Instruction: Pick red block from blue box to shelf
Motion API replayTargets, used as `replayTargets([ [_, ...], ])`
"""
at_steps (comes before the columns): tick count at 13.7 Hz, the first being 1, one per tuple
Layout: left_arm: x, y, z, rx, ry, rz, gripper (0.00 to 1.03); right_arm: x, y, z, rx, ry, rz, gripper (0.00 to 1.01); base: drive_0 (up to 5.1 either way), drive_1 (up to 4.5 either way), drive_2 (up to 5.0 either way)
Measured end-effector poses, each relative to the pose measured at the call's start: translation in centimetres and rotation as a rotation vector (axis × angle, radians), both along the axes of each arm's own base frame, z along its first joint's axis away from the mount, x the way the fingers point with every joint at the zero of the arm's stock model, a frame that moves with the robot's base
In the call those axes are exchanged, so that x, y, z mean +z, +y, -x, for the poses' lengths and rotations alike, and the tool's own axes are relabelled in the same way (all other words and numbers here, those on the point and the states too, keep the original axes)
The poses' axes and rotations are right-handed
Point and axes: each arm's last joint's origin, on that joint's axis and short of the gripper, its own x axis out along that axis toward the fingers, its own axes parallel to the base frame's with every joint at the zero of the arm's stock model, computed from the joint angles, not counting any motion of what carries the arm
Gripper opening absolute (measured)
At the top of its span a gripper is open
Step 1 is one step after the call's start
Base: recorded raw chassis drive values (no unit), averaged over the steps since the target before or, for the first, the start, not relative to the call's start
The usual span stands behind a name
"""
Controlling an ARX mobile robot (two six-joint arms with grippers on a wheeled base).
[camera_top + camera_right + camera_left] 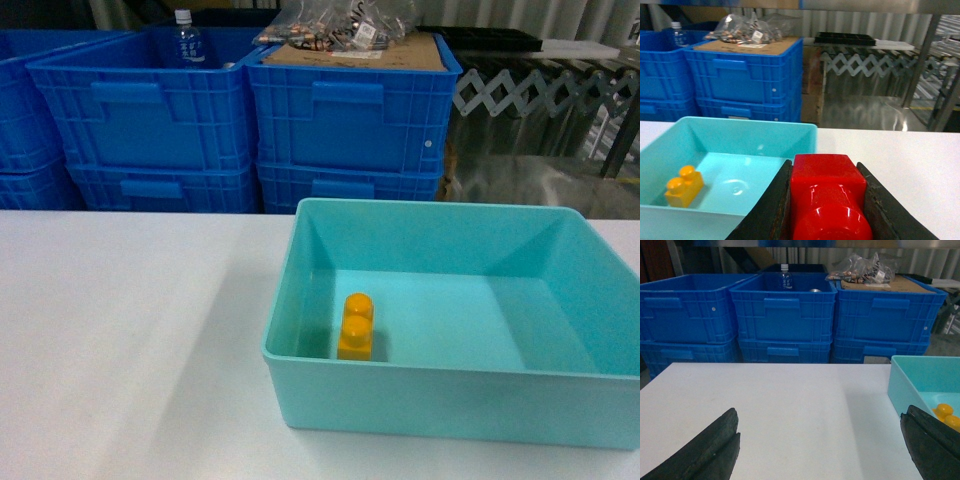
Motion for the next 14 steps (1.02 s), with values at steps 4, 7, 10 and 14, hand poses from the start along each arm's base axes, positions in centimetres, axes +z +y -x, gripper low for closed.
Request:
replayTargets([
  [4,0.0,0.0,0.0,0.0,0.0,0.0,0.98,-1.4,0.1,0.8,0.01,0.023,0.0,0.28,0.0,0.0,0.0],
  [7,0.0,0.0,0.0,0.0,-0.001,0.0,0.98,-1.4,0.1,1.5,0.01,0.004,0.0,0.28,0.0,0.0,0.0],
  [10,0.0,0.0,0.0,-0.001,0.0,0.0,0.98,-1.3,0.1,1.5,0.011,-0.006,0.0,0.28,0.0,0.0,0.0],
  [14,0.0,0.0,0.0,-0.001,0.0,0.0,0.98,-1.3,0.1,1.5,0.011,-0.002,0.0,0.28,0.0,0.0,0.0],
])
